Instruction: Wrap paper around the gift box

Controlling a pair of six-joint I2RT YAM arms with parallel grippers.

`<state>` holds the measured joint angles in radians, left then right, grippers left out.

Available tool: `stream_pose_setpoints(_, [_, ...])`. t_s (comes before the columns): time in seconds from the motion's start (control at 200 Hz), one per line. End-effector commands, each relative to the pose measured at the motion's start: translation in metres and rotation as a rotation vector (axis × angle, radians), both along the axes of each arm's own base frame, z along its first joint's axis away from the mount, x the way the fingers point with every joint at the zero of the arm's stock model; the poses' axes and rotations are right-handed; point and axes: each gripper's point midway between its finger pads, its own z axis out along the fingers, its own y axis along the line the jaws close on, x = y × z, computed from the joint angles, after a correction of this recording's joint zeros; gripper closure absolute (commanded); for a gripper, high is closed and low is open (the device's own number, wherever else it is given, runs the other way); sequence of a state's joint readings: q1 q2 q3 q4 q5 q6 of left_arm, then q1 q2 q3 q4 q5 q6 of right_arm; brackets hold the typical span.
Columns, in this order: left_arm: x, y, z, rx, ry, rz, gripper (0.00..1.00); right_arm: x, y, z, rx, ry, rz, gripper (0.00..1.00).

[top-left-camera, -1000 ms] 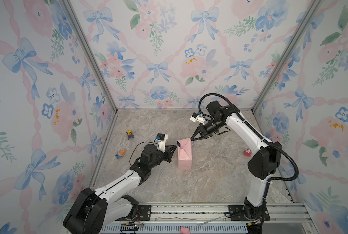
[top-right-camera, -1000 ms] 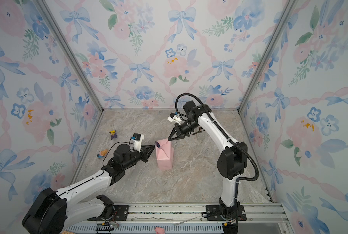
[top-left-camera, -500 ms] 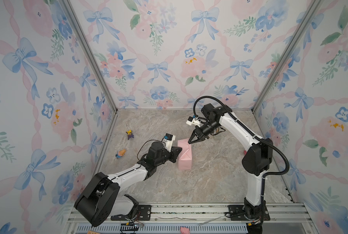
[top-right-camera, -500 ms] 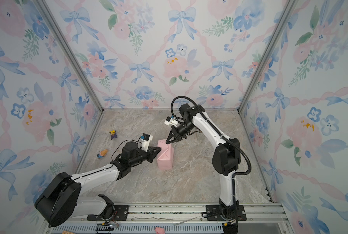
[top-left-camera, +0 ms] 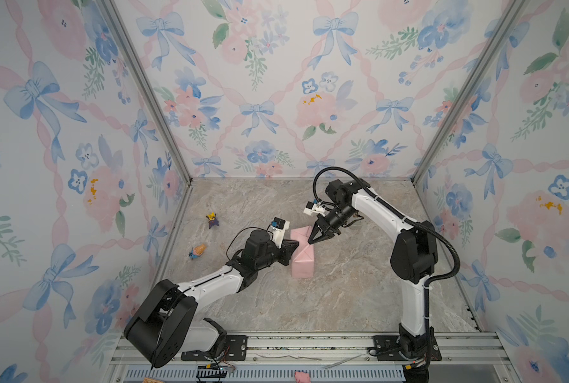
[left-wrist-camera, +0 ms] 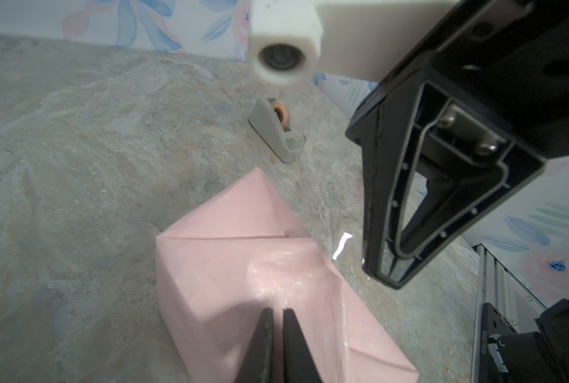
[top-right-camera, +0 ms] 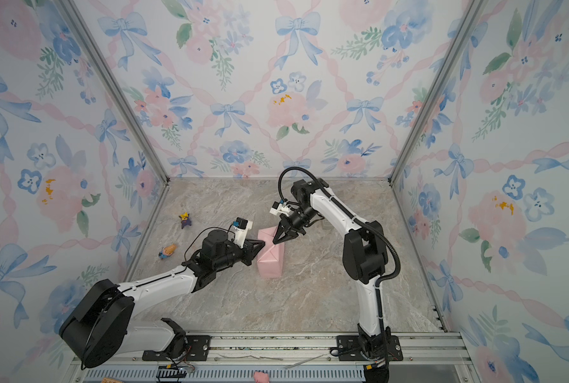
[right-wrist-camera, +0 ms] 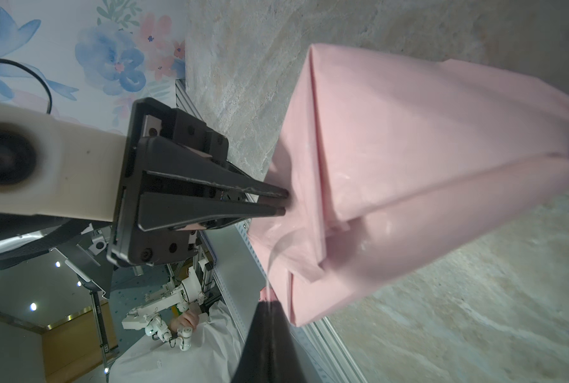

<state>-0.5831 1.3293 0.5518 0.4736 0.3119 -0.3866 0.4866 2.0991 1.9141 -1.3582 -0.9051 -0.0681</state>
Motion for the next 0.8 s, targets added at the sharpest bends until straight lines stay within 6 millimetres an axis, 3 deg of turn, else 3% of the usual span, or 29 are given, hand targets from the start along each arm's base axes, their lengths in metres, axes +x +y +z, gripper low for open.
stream_pose_setpoints(0.0, [0.0,-0.001,0.005,0.021,-0.019,-0.007,0.89,-0.005,-0.001,-0.009,-0.018,0.033,0.016,1.0])
stream_pose_setpoints(0.59, [0.005,-0.004,0.01,0.032,-0.03,-0.005,0.88,-0.002,-0.014,-0.023,-0.048,0.06,-0.027,1.0])
stream_pose_setpoints(0.795, [0.004,-0.007,0.026,0.011,-0.066,-0.02,0.88,-0.001,-0.015,-0.027,-0.064,0.067,-0.031,1.0])
